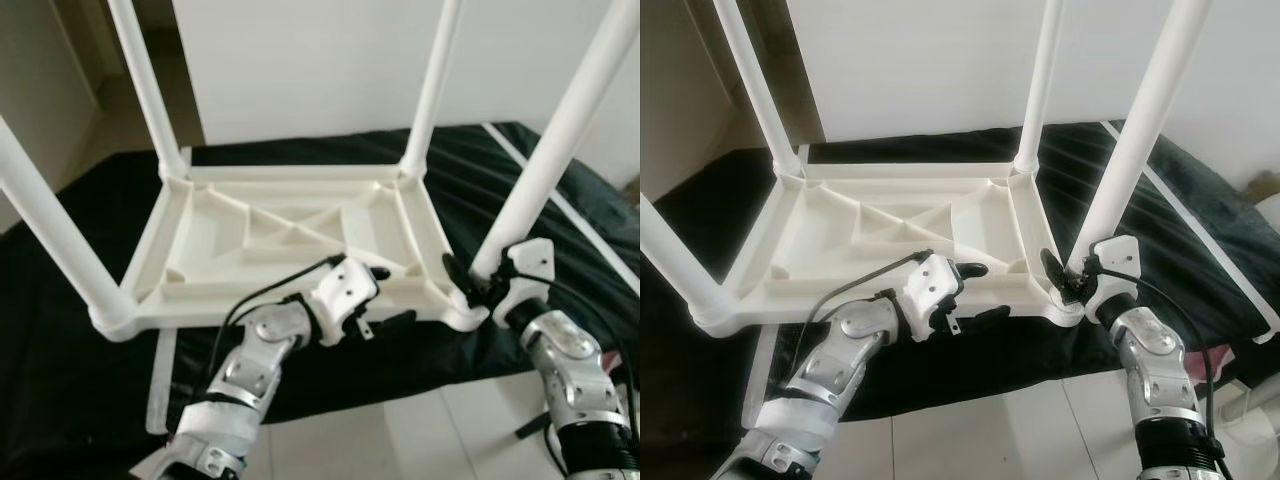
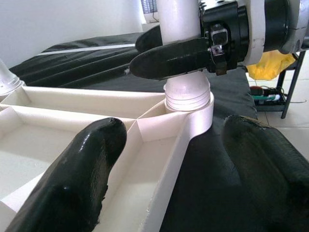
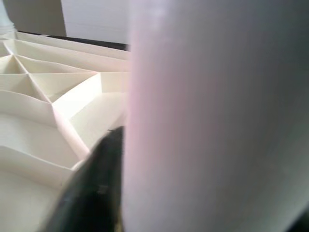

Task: Building children table

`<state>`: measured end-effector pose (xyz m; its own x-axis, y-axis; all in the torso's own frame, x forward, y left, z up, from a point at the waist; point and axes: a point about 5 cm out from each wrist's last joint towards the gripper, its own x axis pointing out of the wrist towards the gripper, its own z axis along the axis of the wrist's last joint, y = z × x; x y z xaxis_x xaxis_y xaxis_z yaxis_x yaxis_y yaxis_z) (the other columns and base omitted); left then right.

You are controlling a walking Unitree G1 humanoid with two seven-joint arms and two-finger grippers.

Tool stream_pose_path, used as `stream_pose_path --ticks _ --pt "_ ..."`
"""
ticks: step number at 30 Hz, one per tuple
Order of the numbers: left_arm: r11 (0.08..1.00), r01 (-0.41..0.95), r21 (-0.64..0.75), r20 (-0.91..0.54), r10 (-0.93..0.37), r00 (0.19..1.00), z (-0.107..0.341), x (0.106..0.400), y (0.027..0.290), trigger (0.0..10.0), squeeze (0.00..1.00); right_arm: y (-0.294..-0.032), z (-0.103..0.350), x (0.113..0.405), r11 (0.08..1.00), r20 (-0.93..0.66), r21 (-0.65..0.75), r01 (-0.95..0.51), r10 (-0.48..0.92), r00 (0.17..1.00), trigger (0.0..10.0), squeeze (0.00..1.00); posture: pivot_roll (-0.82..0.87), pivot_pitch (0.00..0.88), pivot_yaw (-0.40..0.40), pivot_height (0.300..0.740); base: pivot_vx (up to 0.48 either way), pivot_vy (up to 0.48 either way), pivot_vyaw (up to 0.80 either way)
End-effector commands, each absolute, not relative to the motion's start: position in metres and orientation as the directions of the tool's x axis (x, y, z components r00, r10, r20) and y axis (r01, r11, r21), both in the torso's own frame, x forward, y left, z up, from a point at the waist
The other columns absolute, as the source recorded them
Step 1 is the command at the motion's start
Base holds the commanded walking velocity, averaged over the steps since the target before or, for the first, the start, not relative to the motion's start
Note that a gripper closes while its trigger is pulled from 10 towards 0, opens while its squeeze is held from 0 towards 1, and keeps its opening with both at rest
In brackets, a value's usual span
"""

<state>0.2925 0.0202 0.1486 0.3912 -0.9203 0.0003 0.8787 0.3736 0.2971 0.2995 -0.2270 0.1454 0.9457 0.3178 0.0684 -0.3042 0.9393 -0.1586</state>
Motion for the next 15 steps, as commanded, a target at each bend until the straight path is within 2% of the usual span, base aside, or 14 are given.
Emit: stream_pose_path --ticks 1,9,10,11,12,15 --pt "0.482 0.815 0.323 0.028 -0.865 0.500 0.1501 0.2990 0.0214 10.0 0.00 -0.2273 0.1386 0.2962 0.934 0.045 -0.159 -0.319 0.330 0.943 0.0 0.00 -0.03 0.000 -0.024 0.740 0.000 0.000 0.00" --pt "0.482 0.810 0.334 0.027 -0.864 0.503 0.1488 0.2985 0.0211 10.0 0.00 -0.2275 0.1361 0.2916 0.937 0.045 -0.146 -0.318 0.328 0.944 0.0 0.00 -0.02 0.000 -0.024 0.740 0.000 0.000 0.00" --pt "0.484 0.805 0.343 0.029 -0.862 0.506 0.1486 0.2987 0.0216 10.0 0.00 -0.2274 0.1347 0.2903 0.938 0.042 -0.133 -0.320 0.328 0.944 3.1 0.00 -0.02 0.000 -0.025 0.740 0.000 0.000 0.00" --pt "0.484 0.805 0.343 0.029 -0.862 0.506 0.1486 0.2987 0.0216 10.0 0.00 -0.2274 0.1347 0.2903 0.938 0.042 -0.133 -0.320 0.328 0.944 3.1 0.00 -0.02 0.000 -0.025 0.740 0.000 0.000 0.00" --pt "0.488 0.801 0.346 0.028 -0.859 0.511 0.1481 0.2992 0.0222 10.0 0.00 -0.2272 0.1342 0.2889 0.944 0.047 -0.121 -0.307 0.315 0.948 10.0 0.00 -0.02 0.000 -0.029 0.740 0.000 0.000 0.00" --pt "0.506 0.792 0.341 0.024 -0.847 0.531 0.1470 0.3005 0.0236 10.0 0.00 -0.2234 0.1349 0.2864 0.964 0.072 -0.087 -0.253 0.260 0.963 10.0 0.00 -0.02 0.000 -0.029 0.740 0.000 0.000 0.00"
